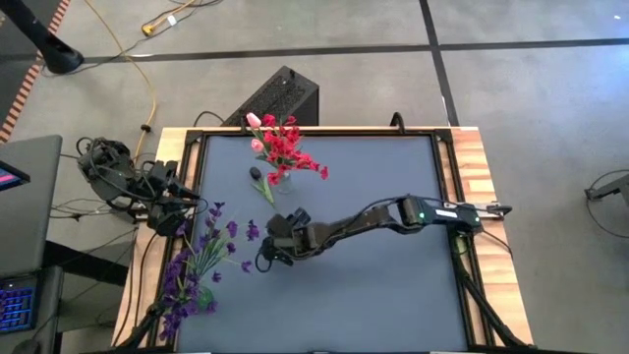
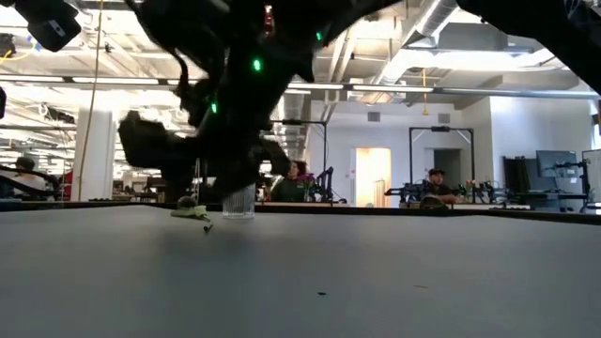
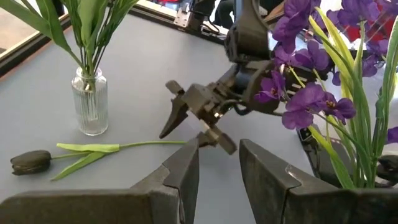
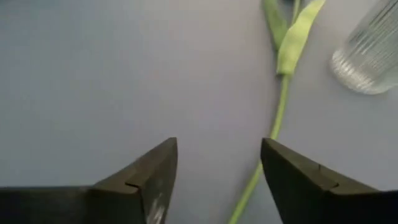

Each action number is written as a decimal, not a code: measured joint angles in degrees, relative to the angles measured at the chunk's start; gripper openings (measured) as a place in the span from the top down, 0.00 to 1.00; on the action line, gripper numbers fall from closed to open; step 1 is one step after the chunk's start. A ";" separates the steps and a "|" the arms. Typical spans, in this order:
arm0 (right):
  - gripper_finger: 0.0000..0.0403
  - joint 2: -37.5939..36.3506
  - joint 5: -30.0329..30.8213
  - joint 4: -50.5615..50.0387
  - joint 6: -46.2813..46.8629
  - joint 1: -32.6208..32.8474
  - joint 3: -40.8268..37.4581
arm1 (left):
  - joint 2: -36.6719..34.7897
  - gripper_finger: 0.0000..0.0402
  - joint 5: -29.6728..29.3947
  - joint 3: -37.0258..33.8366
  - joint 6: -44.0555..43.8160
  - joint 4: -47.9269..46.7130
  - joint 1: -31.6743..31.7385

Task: Sort flowers into vase by color
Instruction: Put the black tulip into the green vase

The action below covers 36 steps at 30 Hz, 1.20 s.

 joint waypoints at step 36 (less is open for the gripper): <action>0.96 -13.18 6.00 -10.55 14.56 10.69 -11.76 | 0.00 0.74 3.39 0.03 -0.38 0.26 -0.01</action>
